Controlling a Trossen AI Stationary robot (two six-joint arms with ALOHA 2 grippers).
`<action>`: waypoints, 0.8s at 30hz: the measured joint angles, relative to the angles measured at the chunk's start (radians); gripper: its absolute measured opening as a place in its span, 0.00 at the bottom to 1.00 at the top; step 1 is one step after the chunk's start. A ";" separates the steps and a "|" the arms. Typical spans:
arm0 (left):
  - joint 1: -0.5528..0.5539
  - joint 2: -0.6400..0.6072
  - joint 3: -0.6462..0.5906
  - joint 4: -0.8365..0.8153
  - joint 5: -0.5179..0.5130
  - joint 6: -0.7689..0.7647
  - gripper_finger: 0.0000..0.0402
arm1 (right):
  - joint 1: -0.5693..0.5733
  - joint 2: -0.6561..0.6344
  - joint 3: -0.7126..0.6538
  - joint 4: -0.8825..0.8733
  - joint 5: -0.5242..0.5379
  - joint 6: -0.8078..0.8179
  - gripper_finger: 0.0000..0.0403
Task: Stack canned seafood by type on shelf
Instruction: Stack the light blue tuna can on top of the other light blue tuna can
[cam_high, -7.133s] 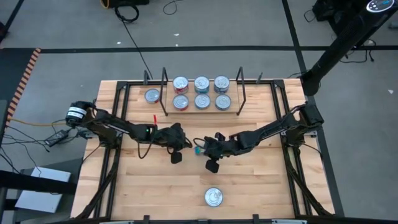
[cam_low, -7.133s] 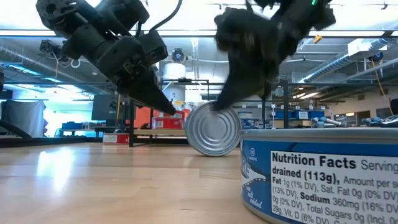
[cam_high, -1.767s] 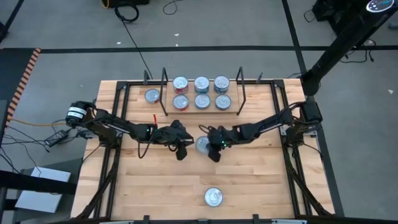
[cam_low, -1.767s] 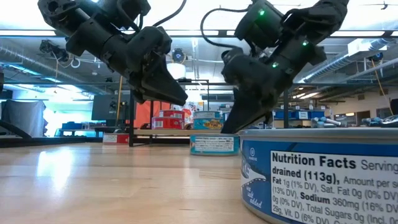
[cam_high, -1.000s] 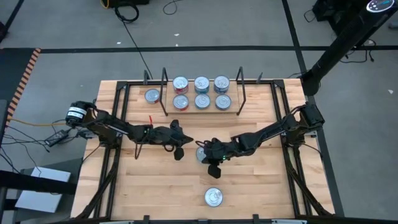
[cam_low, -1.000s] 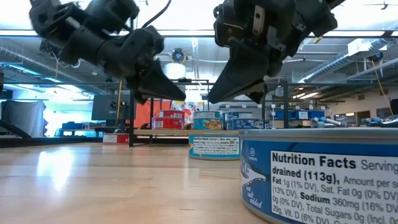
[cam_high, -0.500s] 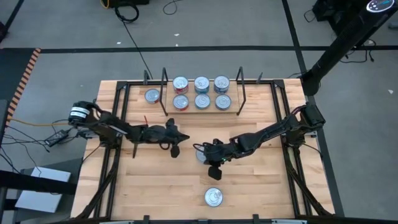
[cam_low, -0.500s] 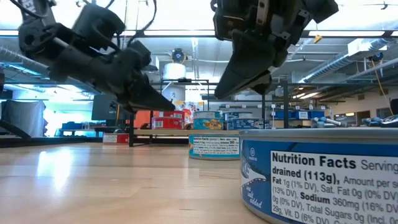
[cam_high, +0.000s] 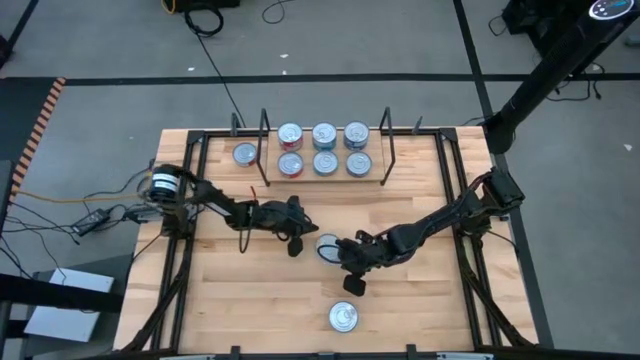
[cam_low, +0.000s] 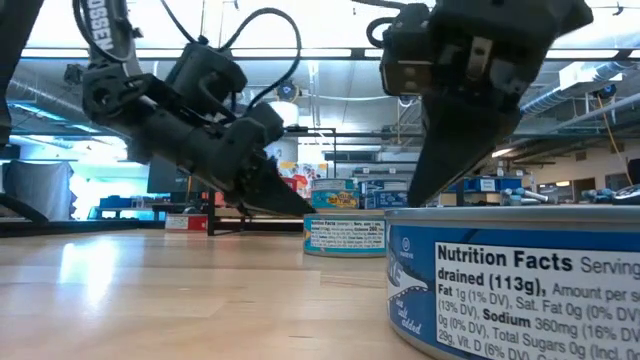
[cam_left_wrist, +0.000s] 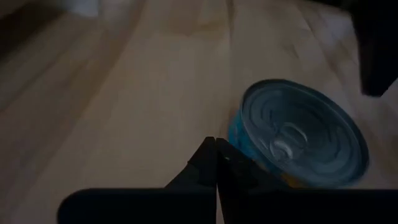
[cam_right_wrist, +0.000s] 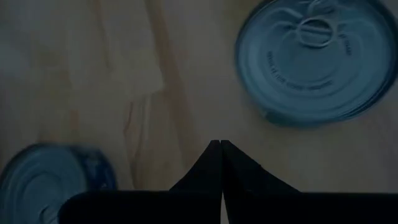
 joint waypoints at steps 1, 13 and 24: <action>0.000 0.015 0.018 0.000 0.007 0.000 0.00 | 0.001 0.001 -0.011 0.019 0.014 0.004 0.02; -0.007 0.130 0.136 -0.013 0.029 -0.011 0.01 | -0.059 0.001 -0.082 0.153 0.048 0.024 0.02; -0.013 0.129 0.139 -0.076 0.065 -0.039 0.01 | -0.094 0.001 -0.075 0.187 0.088 0.076 0.02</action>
